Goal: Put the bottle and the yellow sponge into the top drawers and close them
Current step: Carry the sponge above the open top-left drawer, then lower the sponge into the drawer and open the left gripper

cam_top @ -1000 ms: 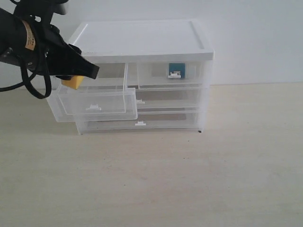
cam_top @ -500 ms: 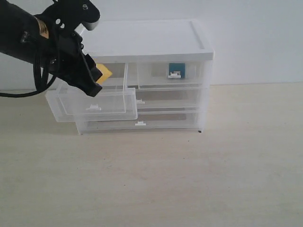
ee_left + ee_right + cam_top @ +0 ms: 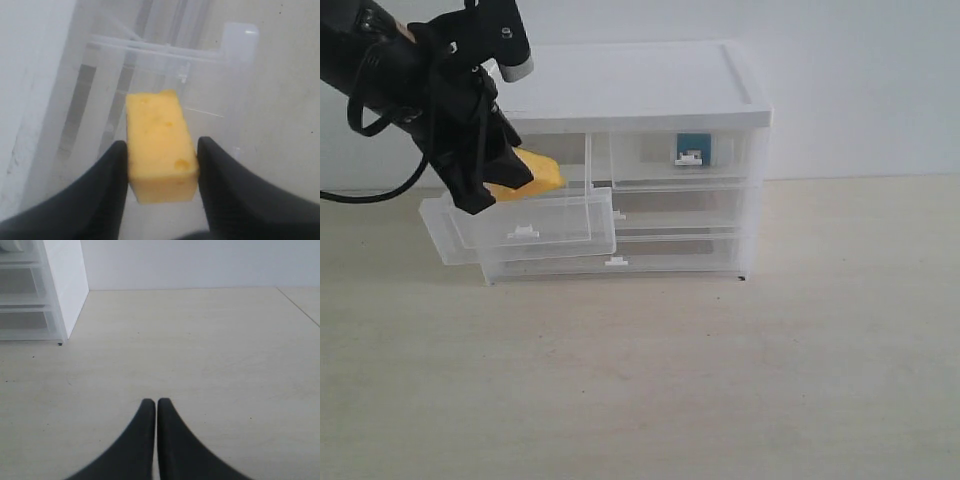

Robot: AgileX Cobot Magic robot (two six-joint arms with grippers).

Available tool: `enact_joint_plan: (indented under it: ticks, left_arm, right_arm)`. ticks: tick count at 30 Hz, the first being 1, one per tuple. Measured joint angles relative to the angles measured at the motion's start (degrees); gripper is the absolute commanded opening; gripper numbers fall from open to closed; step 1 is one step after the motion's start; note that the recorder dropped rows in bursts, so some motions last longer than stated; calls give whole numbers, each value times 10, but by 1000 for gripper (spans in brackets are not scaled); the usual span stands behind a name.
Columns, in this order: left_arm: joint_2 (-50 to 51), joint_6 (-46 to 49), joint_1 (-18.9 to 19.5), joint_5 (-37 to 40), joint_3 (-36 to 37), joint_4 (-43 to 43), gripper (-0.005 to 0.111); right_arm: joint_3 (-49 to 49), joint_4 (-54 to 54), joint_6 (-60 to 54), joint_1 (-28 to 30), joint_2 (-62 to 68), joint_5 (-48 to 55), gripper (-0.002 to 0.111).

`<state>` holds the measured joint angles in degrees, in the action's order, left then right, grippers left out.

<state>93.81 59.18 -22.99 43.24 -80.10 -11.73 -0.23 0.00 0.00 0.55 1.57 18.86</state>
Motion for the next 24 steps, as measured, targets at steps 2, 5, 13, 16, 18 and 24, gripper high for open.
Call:
enact_joint_plan:
  ticks: [2, 5, 13, 16, 18, 24]
  left_arm:
    - [16, 4, 2, 0, -16, -2, 4]
    - [34, 5, 8, 0, -32, -3, 4]
    - [67, 26, 19, -5, -51, -3, 4]
    - [72, 27, 19, -11, -51, -3, 5]
    - [74, 28, 19, -17, -52, -3, 12]
    - [78, 28, 19, -36, -54, -3, 44]
  right_arm:
    - [0, 0, 0, 0, 0, 0, 0]
    - [0, 0, 0, 0, 0, 0, 0]
    - [0, 0, 0, 0, 0, 0, 0]
    - [0, 0, 0, 0, 0, 0, 0]
    - [0, 0, 0, 0, 0, 0, 0]
    - [0, 0, 0, 0, 0, 0, 0]
